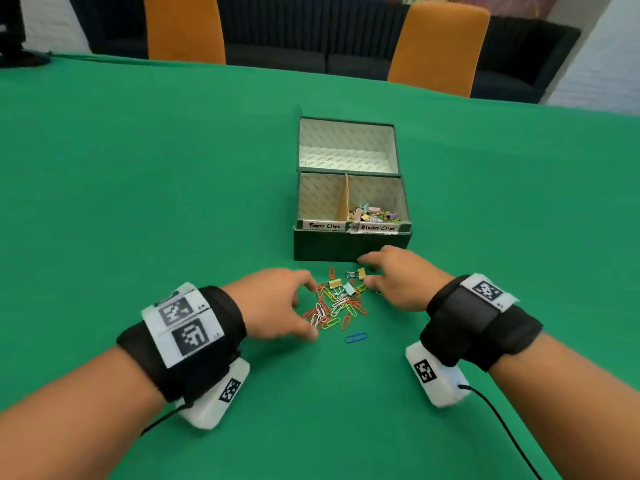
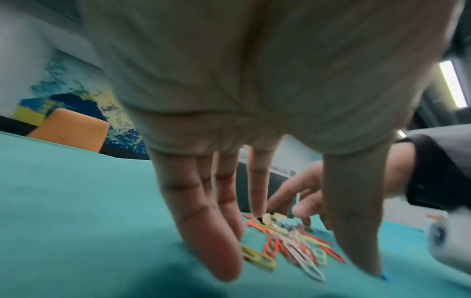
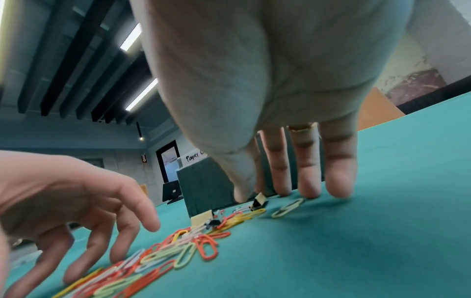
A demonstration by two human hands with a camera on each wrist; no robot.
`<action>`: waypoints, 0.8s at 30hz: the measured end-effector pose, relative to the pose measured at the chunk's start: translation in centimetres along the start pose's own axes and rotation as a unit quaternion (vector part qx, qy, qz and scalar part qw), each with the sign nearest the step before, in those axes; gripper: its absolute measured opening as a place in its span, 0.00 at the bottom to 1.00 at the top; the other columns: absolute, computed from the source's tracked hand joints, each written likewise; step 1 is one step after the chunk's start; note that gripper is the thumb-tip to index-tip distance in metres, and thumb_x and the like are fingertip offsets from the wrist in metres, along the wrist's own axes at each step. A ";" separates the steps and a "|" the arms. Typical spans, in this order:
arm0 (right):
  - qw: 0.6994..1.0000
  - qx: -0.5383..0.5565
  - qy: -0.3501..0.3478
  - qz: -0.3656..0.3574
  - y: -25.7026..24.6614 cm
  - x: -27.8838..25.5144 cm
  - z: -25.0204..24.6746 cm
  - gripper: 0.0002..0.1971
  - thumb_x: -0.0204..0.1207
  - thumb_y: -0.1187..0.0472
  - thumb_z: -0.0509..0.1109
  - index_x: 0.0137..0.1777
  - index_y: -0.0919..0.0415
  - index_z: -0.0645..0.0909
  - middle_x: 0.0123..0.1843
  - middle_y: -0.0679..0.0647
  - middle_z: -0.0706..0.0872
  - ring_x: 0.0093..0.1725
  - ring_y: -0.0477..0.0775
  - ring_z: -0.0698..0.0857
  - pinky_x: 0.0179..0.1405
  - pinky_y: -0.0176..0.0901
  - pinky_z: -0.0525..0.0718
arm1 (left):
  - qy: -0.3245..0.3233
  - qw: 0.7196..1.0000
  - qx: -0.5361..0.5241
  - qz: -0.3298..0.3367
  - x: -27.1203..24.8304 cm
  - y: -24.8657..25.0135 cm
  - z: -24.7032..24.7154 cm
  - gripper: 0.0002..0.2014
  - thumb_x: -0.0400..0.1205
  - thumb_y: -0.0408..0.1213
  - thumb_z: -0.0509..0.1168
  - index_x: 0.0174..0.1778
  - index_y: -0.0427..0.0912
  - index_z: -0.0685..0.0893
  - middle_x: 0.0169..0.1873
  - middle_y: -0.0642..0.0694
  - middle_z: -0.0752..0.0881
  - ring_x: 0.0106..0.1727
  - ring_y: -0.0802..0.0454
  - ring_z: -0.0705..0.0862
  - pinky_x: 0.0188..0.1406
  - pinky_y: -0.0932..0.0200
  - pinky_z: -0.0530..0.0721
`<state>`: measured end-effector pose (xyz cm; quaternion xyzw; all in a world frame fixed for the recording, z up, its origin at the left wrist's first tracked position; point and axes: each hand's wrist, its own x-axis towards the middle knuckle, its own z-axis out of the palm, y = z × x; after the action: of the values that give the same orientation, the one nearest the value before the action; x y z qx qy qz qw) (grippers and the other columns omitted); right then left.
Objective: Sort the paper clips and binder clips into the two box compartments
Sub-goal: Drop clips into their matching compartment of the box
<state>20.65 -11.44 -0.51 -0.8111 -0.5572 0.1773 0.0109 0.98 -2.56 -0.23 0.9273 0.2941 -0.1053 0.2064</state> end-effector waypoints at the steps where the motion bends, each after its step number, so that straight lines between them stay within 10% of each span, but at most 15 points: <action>1: 1.000 -0.002 0.008 -0.005 -0.1 0.1 0.0 0.21 0.82 0.52 0.66 0.74 0.53 0.76 0.68 0.57 0.79 0.67 0.59 0.79 0.65 0.46 0.75 | -0.008 1.000 0.014 0.009 0.1 0.2 0.4 0.31 0.69 0.54 0.76 0.67 0.56 0.73 0.53 0.52 0.80 0.48 0.54 0.77 0.50 0.62 0.75; 8: 1.000 0.011 0.025 0.006 0.0 -0.2 0.1 0.09 0.72 0.49 0.77 0.46 0.52 0.85 0.46 0.50 0.89 0.47 0.53 0.86 0.46 0.42 0.82 | 0.013 0.998 -0.042 0.051 2.6 1.1 1.1 0.17 0.72 0.33 0.75 0.55 0.51 0.83 0.40 0.55 0.85 0.31 0.66 0.77 0.31 0.72 0.72; 12: 0.999 0.018 -0.002 -0.026 0.6 -1.5 0.0 0.09 0.72 0.51 0.77 0.50 0.51 0.86 0.46 0.47 0.89 0.43 0.47 0.82 0.41 0.38 0.77 | 0.048 0.995 -0.047 0.070 3.4 1.6 0.7 0.20 0.71 0.40 0.76 0.58 0.53 0.81 0.49 0.52 0.83 0.35 0.64 0.77 0.41 0.65 0.75; 18: 0.999 0.039 -0.005 -0.013 1.3 -2.6 -0.3 0.22 0.77 0.44 0.71 0.68 0.51 0.80 0.58 0.49 0.86 0.53 0.50 0.83 0.54 0.39 0.76 | 0.021 0.999 0.038 0.006 4.7 2.6 0.4 0.28 0.81 0.60 0.60 0.75 0.53 0.71 0.70 0.41 0.71 0.72 0.41 0.70 0.72 0.49 0.69; 24: 0.997 -0.027 -0.054 0.038 1.7 -3.7 0.1 0.40 0.72 0.30 0.64 0.75 0.58 0.72 0.67 0.59 0.77 0.65 0.59 0.79 0.65 0.47 0.76 | 0.001 0.995 -0.059 0.083 3.8 3.0 0.0 0.17 0.83 0.48 0.63 0.66 0.47 0.81 0.60 0.46 0.82 0.57 0.51 0.80 0.61 0.60 0.76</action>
<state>20.98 -15.46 0.03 -0.8211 -0.5304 0.2055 -0.0477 5.87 -2.88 -0.46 0.9350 0.2217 -0.0691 0.2682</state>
